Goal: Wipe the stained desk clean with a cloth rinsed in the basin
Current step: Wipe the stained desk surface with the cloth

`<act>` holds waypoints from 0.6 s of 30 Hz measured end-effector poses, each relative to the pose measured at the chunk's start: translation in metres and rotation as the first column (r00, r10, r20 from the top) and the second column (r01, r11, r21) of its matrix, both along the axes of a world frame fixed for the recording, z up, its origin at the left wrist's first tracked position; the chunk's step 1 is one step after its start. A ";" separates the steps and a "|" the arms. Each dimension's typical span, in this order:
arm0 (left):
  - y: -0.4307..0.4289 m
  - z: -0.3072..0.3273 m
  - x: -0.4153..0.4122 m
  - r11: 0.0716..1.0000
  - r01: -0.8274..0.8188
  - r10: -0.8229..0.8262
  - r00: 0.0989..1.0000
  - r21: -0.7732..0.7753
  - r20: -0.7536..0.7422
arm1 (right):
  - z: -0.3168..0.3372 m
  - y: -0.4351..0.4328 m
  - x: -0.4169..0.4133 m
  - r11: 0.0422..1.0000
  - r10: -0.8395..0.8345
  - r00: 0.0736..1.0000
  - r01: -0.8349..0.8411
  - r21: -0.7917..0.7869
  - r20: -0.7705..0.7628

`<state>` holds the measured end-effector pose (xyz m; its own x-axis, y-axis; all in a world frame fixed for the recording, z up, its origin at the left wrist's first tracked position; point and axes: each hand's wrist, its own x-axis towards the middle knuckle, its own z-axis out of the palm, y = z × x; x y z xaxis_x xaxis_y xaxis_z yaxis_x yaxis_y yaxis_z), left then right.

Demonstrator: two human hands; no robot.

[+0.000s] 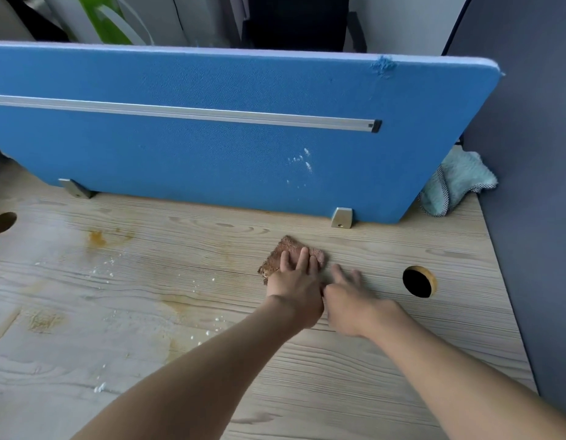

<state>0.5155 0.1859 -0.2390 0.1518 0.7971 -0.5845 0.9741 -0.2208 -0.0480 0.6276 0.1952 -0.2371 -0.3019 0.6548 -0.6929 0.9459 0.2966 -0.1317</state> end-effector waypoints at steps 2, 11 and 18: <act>0.003 0.009 -0.007 1.000 -0.022 0.022 1.000 0.013 0.020 | 0.001 0.001 0.000 1.000 0.005 1.000 -0.005 0.012 0.001; 0.018 -0.002 -0.007 0.995 -0.096 0.096 0.995 0.031 -0.006 | 0.005 -0.001 0.000 1.000 0.014 1.000 -0.014 -0.017 0.007; 0.045 0.007 -0.008 0.989 -0.133 0.138 0.987 0.061 -0.079 | 0.000 -0.004 0.004 1.000 0.017 1.000 -0.016 -0.013 0.023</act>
<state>0.5076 0.2306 -0.2319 -0.0066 0.8383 -0.5452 0.9870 -0.0819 -0.1380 0.6315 0.1908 -0.2373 -0.2966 0.6409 -0.7080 0.9437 0.3107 -0.1140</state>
